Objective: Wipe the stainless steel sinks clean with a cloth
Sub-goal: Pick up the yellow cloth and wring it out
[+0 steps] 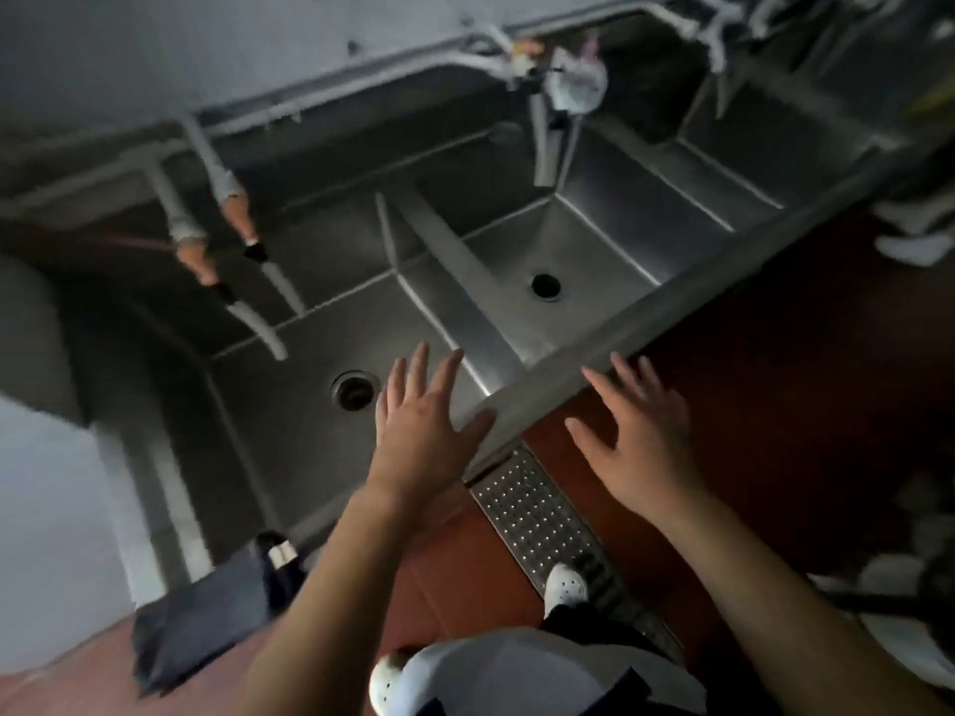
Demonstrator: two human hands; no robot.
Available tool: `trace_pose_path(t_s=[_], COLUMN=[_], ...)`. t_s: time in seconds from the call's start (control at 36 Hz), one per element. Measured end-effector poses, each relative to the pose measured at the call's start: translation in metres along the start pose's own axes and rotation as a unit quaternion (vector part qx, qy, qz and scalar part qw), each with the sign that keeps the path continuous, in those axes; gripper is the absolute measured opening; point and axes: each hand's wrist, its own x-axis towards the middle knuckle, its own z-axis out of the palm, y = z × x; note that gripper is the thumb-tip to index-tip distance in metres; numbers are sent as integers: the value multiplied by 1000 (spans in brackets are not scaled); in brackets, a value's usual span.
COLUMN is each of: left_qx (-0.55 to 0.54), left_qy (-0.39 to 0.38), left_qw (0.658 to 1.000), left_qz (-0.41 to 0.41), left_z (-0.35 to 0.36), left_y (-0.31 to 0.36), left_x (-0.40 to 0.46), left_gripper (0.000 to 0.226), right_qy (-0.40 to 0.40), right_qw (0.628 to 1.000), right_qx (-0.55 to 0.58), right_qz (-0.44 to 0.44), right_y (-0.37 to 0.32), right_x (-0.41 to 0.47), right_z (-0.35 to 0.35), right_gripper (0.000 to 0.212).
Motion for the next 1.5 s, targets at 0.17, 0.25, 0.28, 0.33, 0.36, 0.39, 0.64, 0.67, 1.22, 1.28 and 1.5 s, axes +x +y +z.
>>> trace_pose_path(t_s=[0.17,0.25,0.28,0.33,0.36,0.39,0.64,0.67,1.22,1.28,1.5], left_qx=[57,69,71,70,72,77,62,55,0,17,83], left_qy=[-86,-105,-107,-118,-126,-132,-152,-155,-307,-314,-296], left_qw=[993,989,988,987,985,983,978,978,904,900,922], left_qz=[60,76,81,88,92,97,128,131,297,302,234], left_z=[96,134,144,160,166,171,232,245,461,492,553], left_y=[118,169,185,218,233,247,355,369,773,803,930], left_x=[45,75,85,106,116,125,239,259,552,567,655], left_gripper=[86,87,84,80,80,81,70,70,72,72,73], right_qy=[-37,-9,-5,5,12,18,43,53,159,163,154], right_qw=[988,982,980,975,973,970,948,946,827,809,817], right_qx=[28,56,66,89,99,107,141,141,243,256,313], right_qz=[150,178,186,203,210,216,281,287,482,503,460], right_y=[145,201,218,248,262,275,409,428,752,796,995], right_x=[-8,9,14,25,31,36,127,141,288,297,381], right_z=[-10,-28,-34,-46,-49,-52,-69,-76,-236,-236,-279], right_gripper=[80,79,78,77,77,76,83,83,68,67,76])
